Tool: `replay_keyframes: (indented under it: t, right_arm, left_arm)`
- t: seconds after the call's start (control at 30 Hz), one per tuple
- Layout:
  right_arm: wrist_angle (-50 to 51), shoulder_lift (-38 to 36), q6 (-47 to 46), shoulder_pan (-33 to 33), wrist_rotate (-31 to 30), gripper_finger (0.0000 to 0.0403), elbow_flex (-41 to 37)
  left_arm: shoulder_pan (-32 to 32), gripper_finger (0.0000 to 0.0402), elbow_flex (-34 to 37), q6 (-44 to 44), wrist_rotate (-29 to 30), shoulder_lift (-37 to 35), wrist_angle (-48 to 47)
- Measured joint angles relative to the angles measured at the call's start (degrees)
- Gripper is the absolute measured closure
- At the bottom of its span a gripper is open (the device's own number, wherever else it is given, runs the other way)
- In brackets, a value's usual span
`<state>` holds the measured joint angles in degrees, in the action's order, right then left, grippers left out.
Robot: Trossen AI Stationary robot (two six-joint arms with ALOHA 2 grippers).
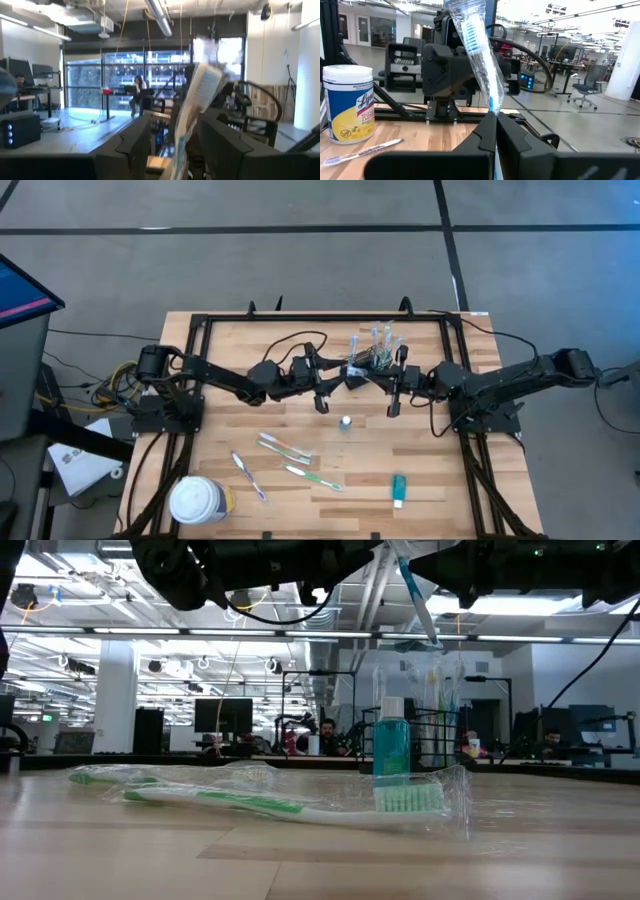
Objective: Pick & Place toothbrushing station
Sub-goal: Put the blue toothbrush into the mesh organizer
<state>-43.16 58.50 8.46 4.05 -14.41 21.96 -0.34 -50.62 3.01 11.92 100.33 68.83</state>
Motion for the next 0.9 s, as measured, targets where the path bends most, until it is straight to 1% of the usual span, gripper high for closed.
replay_keyframes:
  t: [0.27,0.63,0.9]
  right_arm:
    - [-0.2,0.0,-0.1,0.0,0.0,0.0403,0.0]
    - [-0.3,0.0,-0.1,0.0,0.0,0.0403,0.0]
    - [0.0,0.0,-0.1,0.0,0.0,0.0403,0.0]
  left_arm:
    - [0.1,0.0243,-0.7,0.1,-0.1,0.0,-0.5]
    - [0.4,0.0243,-6.4,0.2,-1.2,6.1,-0.5]
    - [0.4,0.0243,-6.7,0.2,-1.2,5.8,-0.4]
